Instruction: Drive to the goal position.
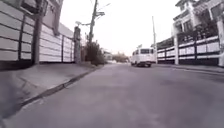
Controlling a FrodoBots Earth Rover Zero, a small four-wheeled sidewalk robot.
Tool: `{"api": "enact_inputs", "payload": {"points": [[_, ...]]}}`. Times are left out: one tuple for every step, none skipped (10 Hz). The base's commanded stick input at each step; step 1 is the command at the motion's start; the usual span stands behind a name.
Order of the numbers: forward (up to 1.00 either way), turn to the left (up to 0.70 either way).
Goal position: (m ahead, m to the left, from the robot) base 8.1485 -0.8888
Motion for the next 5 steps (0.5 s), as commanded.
{"api": "enact_inputs", "payload": {"points": [[1.00,0.00],[1.00,0.00],[1.00,0.00],[1.00,0.00],[1.00,0.00]]}}
